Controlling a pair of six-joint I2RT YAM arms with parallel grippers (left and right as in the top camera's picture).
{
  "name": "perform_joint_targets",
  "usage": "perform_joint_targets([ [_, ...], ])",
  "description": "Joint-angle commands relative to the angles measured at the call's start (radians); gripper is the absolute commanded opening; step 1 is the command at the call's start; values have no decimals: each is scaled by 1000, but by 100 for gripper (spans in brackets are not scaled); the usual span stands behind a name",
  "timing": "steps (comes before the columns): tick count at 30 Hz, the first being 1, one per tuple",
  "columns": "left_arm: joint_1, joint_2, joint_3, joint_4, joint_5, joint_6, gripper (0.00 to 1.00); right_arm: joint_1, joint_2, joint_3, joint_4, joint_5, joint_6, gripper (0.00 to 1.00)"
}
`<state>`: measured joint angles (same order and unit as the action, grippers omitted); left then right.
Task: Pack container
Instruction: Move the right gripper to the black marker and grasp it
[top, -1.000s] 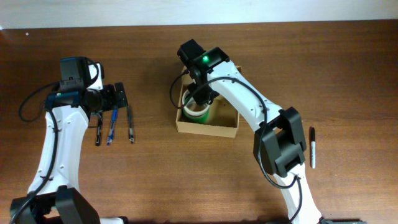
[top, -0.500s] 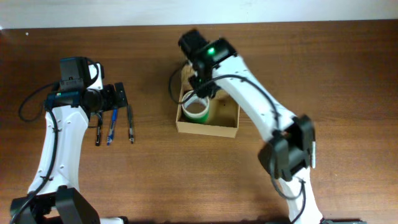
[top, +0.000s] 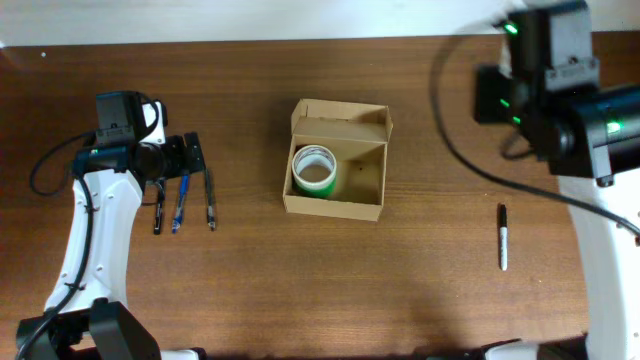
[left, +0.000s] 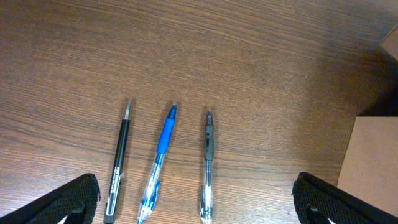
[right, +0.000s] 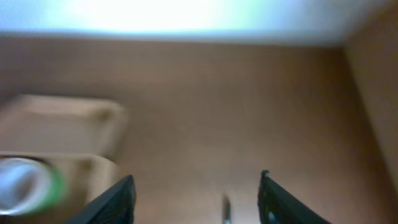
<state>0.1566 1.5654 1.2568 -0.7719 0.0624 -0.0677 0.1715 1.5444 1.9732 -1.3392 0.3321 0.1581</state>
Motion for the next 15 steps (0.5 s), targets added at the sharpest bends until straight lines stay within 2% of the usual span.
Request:
perform_joint_targets([
  [1, 3, 6, 18, 0, -7, 16, 99, -133, -32, -218, -9, -135, 45, 63],
  [7, 3, 6, 18, 0, -7, 16, 99, -193, -33, -630, 93, -176, 26, 63],
  [12, 3, 6, 18, 0, -7, 16, 99, -215, -33, -823, 209, -259, -40, 62],
  [15, 3, 6, 18, 0, -7, 16, 99, -261, -33, -868, 251, -305, -55, 62],
])
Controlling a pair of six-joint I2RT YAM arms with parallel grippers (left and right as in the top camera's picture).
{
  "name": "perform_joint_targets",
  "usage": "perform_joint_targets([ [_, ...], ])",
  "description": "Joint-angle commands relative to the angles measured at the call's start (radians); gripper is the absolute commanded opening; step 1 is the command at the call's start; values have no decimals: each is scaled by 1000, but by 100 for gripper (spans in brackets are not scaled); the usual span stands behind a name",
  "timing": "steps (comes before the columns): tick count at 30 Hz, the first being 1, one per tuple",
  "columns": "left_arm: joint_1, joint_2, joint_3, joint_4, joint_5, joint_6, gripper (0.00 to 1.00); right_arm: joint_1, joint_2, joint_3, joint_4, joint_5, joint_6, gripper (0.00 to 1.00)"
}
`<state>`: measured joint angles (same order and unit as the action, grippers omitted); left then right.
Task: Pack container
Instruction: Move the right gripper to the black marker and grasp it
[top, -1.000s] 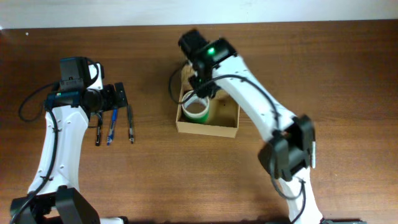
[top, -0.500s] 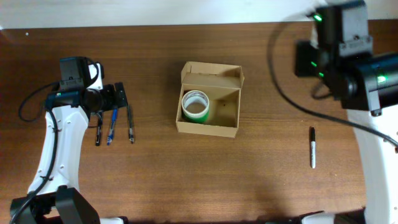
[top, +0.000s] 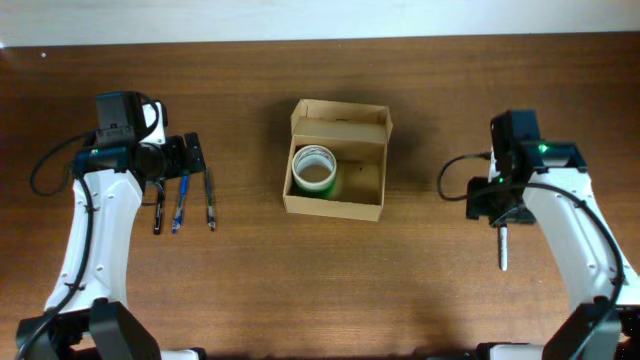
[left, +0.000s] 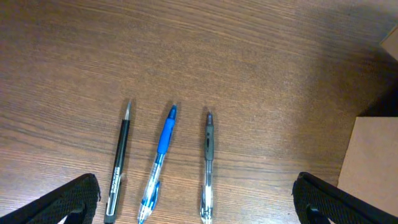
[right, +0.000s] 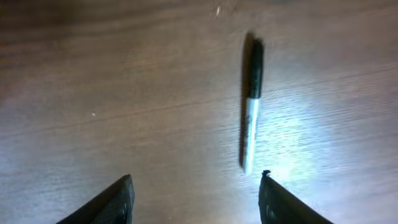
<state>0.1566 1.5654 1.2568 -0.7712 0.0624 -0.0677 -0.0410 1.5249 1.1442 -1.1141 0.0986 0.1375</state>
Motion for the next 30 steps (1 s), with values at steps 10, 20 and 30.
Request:
perform_joint_targets([
  [10, 3, 6, 18, 0, -7, 16, 99, -190, 73, -81, 111, -59, -152, 70],
  [20, 3, 6, 18, -1, -7, 16, 99, -190, 275, -81, 156, -35, -144, 67],
  [30, 3, 6, 18, 0, -7, 16, 99, -190, 327, -82, 163, -35, -130, 47],
])
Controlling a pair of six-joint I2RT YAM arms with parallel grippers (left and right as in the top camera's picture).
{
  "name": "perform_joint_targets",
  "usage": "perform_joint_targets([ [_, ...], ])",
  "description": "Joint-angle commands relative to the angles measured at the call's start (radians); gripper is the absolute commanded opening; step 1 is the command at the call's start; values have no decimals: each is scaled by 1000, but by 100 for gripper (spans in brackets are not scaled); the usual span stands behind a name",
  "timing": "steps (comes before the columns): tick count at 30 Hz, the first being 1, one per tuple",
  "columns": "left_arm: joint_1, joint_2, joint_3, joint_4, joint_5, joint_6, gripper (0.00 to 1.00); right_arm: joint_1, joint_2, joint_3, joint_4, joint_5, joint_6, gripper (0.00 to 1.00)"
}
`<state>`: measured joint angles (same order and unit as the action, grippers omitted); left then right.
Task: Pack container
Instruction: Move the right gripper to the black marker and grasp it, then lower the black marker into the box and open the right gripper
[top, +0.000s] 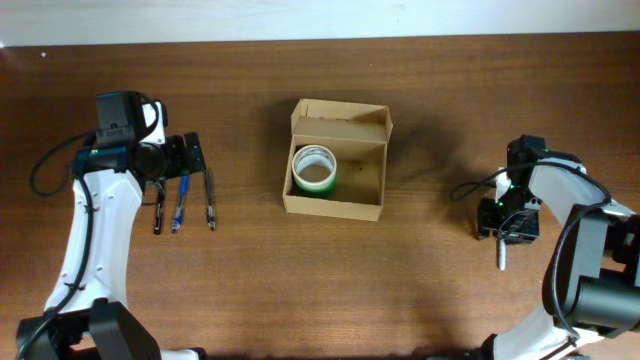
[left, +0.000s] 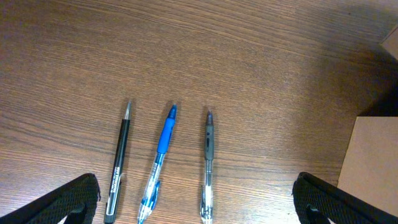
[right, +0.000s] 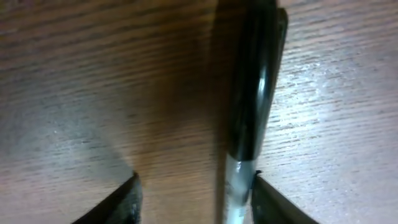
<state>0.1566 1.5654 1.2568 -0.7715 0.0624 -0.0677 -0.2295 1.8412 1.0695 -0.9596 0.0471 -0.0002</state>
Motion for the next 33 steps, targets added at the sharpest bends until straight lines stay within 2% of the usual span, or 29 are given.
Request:
perform_joint_targets([
  [1, 3, 6, 18, 0, -7, 16, 99, -2, 11, -7, 8, 16, 8, 44],
  [5, 3, 6, 18, 0, -7, 16, 99, -2, 11, -7, 12, 13, 8, 28],
  [11, 3, 6, 18, 0, -7, 16, 99, -2, 11, -6, 15, 13, 9, 19],
  [15, 3, 6, 18, 0, -7, 16, 99, -2, 11, -6, 18, 13, 35, 4],
  [21, 3, 6, 18, 0, -7, 16, 99, -2, 11, 8, 14, -32, 39, 4],
  [25, 3, 6, 18, 0, -7, 16, 99, -2, 1, 79, -20, -127, 39, 4],
  [28, 3, 6, 18, 0, -7, 16, 99, 1, -22, 196, -86, -208, 46, 4],
  [33, 3, 6, 18, 0, -7, 16, 99, 52, -76, 530, -293, -257, 30, 4],
])
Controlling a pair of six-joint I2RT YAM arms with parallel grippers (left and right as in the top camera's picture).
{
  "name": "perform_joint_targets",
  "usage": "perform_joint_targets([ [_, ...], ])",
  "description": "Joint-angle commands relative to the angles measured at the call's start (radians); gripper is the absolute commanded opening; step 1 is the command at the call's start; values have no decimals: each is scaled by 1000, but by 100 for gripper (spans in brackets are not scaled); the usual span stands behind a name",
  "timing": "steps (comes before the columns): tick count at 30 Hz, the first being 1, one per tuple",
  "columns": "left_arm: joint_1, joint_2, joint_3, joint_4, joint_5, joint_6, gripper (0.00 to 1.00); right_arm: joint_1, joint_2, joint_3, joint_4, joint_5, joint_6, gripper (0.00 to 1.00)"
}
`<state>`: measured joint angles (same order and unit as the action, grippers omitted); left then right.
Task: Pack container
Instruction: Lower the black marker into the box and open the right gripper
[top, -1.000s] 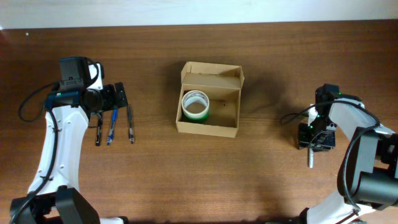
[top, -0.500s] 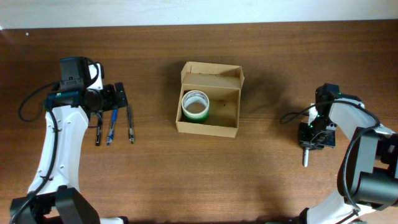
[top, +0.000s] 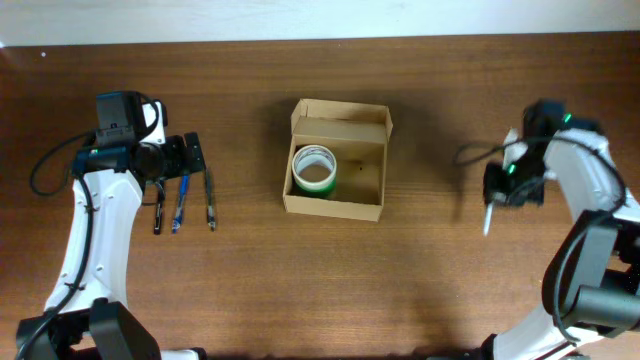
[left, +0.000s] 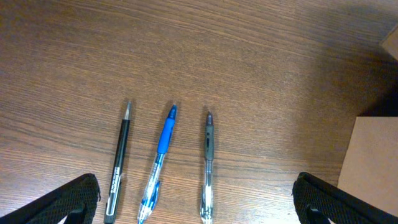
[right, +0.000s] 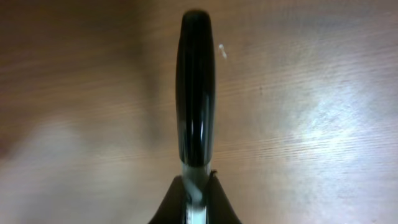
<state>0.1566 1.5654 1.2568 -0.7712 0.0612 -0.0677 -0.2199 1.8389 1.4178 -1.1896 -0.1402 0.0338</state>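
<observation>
An open cardboard box (top: 337, 173) sits mid-table with a green tape roll (top: 314, 169) inside its left half. My right gripper (top: 510, 180) is shut on a black-capped marker (right: 194, 118), held off the table to the right of the box; its white barrel (top: 489, 218) sticks out below. Left of the box lie a black pen (left: 119, 160), a blue pen (left: 159, 158) and a grey pen (left: 207, 162). My left gripper (left: 196, 202) hangs open over them, its fingers (left: 65, 199) wide apart.
The box's flaps (top: 340, 118) stand up at its far side. A corner of the box (left: 370, 158) shows at the right of the left wrist view. A black cable (top: 478, 152) trails from the right arm over the wooden table (top: 300, 280).
My right gripper has shut on the marker and raised it from the table, moving up and away from the front edge. The left arm and the three pens have not moved.
At first my right arm was high at the back right, the marker lying on the table. Then the open gripper stood over the marker, then low around it. Now it holds the marker aloft. My left gripper stayed open over the pens throughout.
</observation>
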Motion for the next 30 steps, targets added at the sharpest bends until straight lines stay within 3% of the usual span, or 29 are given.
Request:
perform_joint_targets([
  [1, 3, 6, 18, 0, -6, 16, 99, 66, -83, 259, -105, -69, -4, 4],
  [5, 3, 6, 18, -1, -6, 16, 99, 215, -100, 562, -230, -54, -21, 4],
  [10, 3, 6, 18, -1, -6, 16, 99, 478, -100, 762, -271, 10, -196, 4],
  [14, 3, 6, 18, 0, -6, 16, 99, 676, -82, 757, -278, 133, -329, 4],
  [18, 3, 6, 18, 0, -6, 16, 99, 785, -41, 725, -275, 124, -482, 4],
  [24, 3, 6, 18, 0, -6, 16, 99, 877, 55, 692, -276, 124, -700, 4],
  [30, 3, 6, 18, 0, -6, 16, 99, 893, 168, 691, -269, 128, -784, 4],
])
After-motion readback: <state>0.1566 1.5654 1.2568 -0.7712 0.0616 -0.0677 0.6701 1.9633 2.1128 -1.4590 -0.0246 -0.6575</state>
